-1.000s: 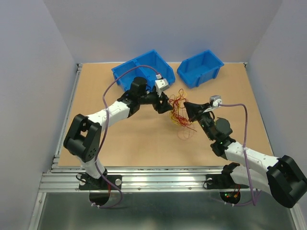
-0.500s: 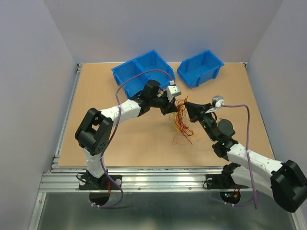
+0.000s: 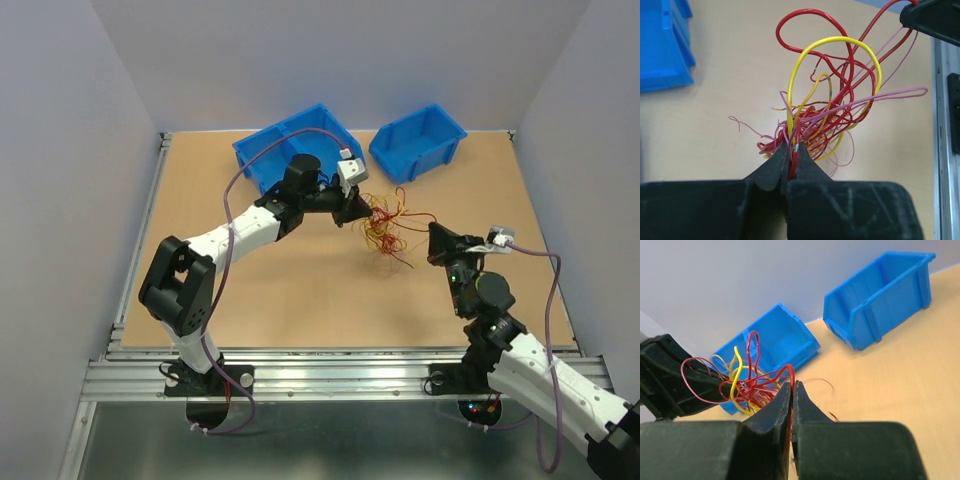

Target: Untangle the cables

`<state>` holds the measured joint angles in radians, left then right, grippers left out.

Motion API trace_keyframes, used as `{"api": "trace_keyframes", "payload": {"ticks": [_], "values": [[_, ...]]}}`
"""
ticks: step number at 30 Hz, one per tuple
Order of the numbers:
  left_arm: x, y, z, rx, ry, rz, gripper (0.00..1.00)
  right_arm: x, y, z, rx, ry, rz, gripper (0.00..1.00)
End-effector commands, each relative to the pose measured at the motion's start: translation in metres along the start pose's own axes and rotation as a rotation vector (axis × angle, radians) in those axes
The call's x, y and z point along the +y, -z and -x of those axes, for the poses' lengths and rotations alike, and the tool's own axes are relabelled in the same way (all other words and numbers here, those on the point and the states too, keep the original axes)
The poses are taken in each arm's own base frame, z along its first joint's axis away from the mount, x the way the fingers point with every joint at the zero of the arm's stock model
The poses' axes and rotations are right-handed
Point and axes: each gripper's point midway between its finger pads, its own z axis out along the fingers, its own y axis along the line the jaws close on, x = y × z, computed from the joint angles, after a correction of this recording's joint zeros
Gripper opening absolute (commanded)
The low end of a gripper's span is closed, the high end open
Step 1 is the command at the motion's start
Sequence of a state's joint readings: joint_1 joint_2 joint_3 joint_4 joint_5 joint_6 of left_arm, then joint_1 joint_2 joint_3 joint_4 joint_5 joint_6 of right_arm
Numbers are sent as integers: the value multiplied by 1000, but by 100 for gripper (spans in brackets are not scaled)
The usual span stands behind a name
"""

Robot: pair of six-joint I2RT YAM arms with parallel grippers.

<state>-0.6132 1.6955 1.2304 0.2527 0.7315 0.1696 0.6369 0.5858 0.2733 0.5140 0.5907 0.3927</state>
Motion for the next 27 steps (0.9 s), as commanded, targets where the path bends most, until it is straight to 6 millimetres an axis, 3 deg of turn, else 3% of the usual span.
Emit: {"api": "trace_keyframes", "payload": {"ticks": [1,2,6,10,11,13,14,17,18,20,22,24,25,27], "values": [[39,20,-3,18,31,136,0,-29,10,38,-157,-5,-119,5],[36,21,-2,16,27,123,0,-22,10,37,-147,4,-76,16],[24,23,6,-1,4,78,0,24,10,28,-82,77,176,43],[12,28,14,-19,-16,40,0,64,9,11,9,147,379,64],[7,30,17,-26,-25,27,0,74,9,-8,77,174,442,73],[0,31,18,-27,-30,9,0,89,5,-16,121,202,507,80],[-4,31,20,-29,-37,2,0,90,0,-35,181,222,518,84],[-8,32,22,-30,-44,-4,0,107,-7,-49,234,239,589,90],[-12,33,24,-33,-45,-11,0,108,-9,-68,287,253,607,93],[-16,36,28,-41,-48,-17,0,115,-16,-72,274,246,630,95],[-20,37,30,-45,-46,-29,0,113,-24,-88,304,246,621,95],[-25,40,34,-53,-47,-44,0,118,-33,-88,291,238,615,92],[-30,40,35,-55,-41,-62,0,114,-36,-101,322,241,603,91],[-37,43,39,-64,-37,-92,0,114,-45,-101,286,221,584,88]]}}
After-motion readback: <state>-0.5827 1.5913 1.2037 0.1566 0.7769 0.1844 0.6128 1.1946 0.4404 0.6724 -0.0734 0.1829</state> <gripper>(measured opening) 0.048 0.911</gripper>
